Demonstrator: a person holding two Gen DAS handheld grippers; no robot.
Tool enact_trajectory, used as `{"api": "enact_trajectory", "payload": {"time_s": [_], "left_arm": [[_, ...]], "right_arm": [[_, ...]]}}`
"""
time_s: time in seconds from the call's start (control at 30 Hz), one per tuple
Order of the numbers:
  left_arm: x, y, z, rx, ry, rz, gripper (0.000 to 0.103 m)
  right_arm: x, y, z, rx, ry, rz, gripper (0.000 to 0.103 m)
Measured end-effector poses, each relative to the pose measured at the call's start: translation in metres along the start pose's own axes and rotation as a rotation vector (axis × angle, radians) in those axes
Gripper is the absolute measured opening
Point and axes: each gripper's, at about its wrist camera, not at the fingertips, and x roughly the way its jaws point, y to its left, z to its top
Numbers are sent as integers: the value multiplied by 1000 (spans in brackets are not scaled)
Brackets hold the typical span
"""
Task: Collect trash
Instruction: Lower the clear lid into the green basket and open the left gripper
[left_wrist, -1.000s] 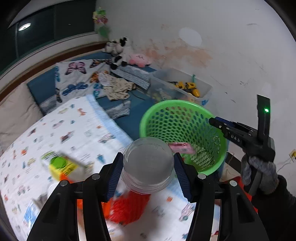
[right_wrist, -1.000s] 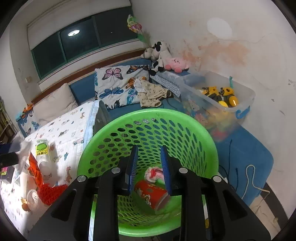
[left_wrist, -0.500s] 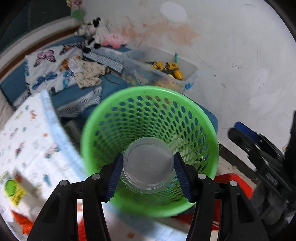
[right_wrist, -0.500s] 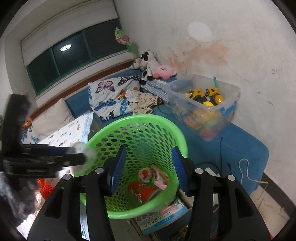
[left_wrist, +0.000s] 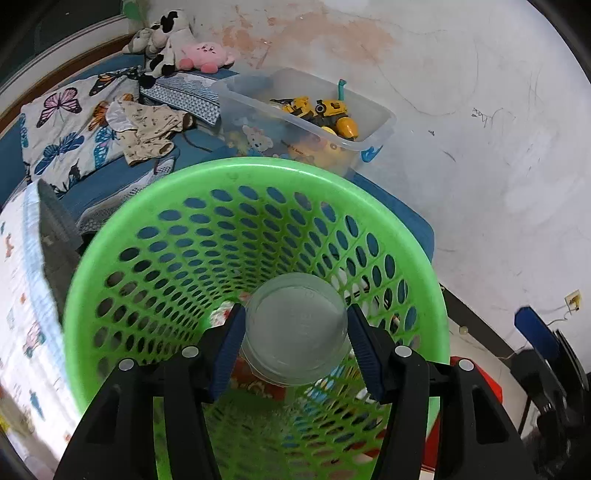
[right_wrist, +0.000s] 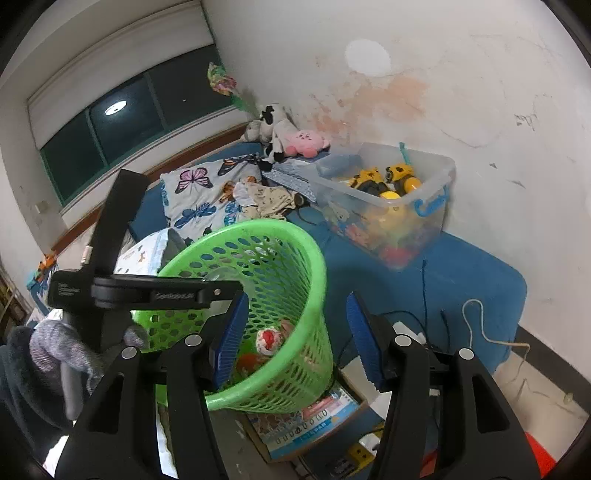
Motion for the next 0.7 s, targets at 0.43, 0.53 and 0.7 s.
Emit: {"api": "enact_trajectory", "payload": {"time_s": [0.43, 0.53, 0.7], "left_arm": [[-19, 15, -5, -64, -65, -35, 72], [-46, 20, -12, -53, -108, 0, 72], [-95, 30, -35, -54, -170, 52, 72]], "right_arm": [[-12, -3, -10, 16, -10, 2, 56], [-17, 5, -11, 5, -13, 15, 57], [-29, 23, -12, -18, -18, 50, 60]]}}
